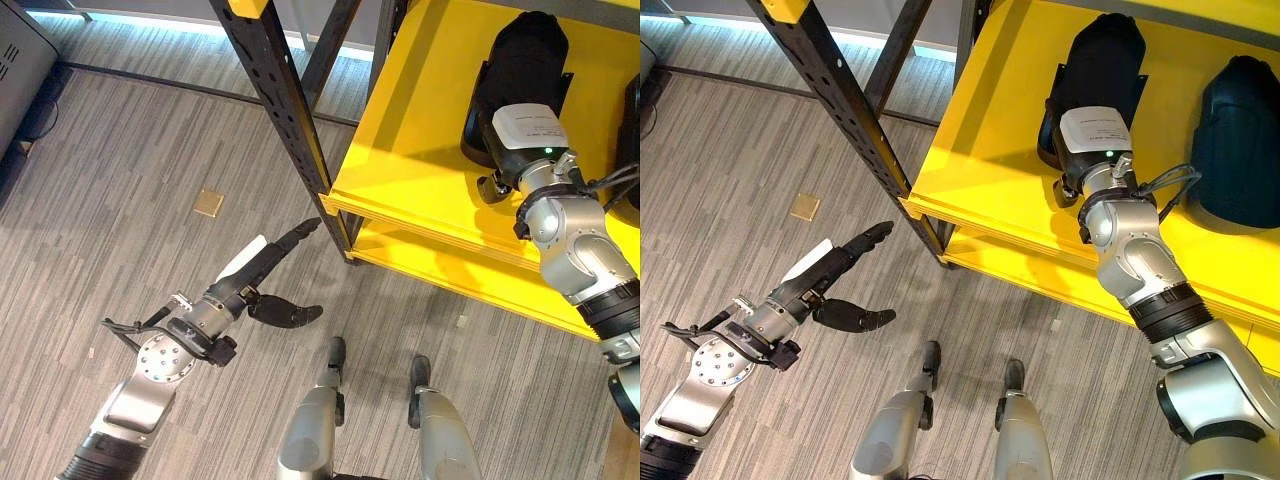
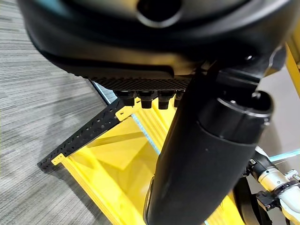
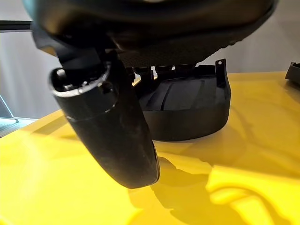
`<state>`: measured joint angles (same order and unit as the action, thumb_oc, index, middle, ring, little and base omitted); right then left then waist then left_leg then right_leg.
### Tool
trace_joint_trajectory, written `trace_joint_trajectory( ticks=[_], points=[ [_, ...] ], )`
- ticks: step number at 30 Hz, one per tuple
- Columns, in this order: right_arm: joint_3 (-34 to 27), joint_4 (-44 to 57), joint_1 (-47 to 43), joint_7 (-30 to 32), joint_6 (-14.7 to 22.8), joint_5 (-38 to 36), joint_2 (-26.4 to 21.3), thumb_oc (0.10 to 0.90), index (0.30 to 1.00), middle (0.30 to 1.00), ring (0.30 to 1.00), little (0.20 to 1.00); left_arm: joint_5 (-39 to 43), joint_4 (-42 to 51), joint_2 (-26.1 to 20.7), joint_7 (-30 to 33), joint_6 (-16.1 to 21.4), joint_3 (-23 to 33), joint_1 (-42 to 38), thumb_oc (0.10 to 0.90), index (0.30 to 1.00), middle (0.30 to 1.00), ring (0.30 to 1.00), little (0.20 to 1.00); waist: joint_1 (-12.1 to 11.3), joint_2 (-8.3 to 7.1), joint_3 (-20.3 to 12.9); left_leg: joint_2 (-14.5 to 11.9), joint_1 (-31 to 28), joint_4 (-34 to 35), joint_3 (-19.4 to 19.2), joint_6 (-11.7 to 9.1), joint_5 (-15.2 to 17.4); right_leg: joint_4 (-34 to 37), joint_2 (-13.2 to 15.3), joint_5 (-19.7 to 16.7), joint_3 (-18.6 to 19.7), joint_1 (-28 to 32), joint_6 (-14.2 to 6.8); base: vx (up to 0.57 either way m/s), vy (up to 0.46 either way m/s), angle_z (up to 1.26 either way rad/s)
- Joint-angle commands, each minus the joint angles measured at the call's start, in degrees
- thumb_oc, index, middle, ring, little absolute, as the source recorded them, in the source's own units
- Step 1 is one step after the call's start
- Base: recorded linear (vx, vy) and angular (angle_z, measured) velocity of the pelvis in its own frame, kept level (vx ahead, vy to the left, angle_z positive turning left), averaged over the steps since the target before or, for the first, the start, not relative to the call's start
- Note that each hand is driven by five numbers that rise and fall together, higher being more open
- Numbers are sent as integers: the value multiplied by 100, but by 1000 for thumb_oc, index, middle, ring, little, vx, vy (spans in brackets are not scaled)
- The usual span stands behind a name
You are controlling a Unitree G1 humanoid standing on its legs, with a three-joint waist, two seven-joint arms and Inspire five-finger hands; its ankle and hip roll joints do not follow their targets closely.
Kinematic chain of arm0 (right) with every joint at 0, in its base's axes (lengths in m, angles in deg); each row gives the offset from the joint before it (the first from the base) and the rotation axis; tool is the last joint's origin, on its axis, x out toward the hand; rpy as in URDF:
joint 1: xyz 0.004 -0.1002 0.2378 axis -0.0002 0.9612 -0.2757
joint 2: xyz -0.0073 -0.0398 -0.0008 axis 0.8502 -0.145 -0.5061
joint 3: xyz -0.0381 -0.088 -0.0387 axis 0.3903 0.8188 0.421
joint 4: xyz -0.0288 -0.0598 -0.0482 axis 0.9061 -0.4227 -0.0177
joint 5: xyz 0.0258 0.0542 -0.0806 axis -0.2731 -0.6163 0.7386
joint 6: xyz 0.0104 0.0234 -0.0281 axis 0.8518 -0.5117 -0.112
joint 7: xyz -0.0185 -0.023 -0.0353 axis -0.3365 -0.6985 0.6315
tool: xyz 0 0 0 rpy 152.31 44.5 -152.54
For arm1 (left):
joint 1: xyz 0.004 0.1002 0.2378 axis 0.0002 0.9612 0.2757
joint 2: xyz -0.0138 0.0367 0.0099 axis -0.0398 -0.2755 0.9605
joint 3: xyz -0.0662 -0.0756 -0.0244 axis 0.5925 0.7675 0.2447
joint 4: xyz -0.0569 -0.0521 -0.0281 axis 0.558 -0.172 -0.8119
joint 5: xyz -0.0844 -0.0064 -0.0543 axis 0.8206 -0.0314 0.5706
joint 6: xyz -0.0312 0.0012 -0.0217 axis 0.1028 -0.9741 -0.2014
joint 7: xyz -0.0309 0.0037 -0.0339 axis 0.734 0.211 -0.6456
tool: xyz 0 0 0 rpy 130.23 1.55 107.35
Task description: Move parts from the plastic box to the shelf.
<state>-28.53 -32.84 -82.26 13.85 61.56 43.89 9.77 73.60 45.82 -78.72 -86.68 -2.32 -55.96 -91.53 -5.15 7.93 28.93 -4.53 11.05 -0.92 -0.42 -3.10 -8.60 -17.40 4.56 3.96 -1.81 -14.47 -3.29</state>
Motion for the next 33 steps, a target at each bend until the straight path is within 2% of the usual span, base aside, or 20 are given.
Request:
trace_joint_trajectory(
  ticks=[1,10,18,33],
  points=[
    [60,341,-231,244,-114,187,-145,900,1000,1000,1000,1000,282,619,-36,130,365,113,191,900,1000,1000,1000,1000,7,-504,-704,222,224,-237,-99,183,645,505,13,418,-250,941,109,0,0,0],
    [-59,758,191,73,-253,-207,79,900,1000,1000,1000,1000,292,644,-5,159,330,155,235,900,1000,1000,1000,1000,97,-504,-698,197,176,-233,-131,195,670,454,-5,439,-221,906,131,0,1,-1],
    [-124,1103,609,-415,-458,-819,429,900,1000,1000,1000,1000,254,628,33,168,286,175,221,900,1000,1000,1000,1000,174,-519,-685,166,116,-236,-149,194,679,406,-30,452,-190,906,151,0,1,-2],
    [-152,1013,975,-297,-260,-522,693,900,1000,1000,1000,1000,151,536,70,240,258,88,110,900,1000,1000,1000,1000,217,-531,-713,137,101,-244,-184,195,692,406,-49,446,-199,888,155,0,0,0]
  ],
)
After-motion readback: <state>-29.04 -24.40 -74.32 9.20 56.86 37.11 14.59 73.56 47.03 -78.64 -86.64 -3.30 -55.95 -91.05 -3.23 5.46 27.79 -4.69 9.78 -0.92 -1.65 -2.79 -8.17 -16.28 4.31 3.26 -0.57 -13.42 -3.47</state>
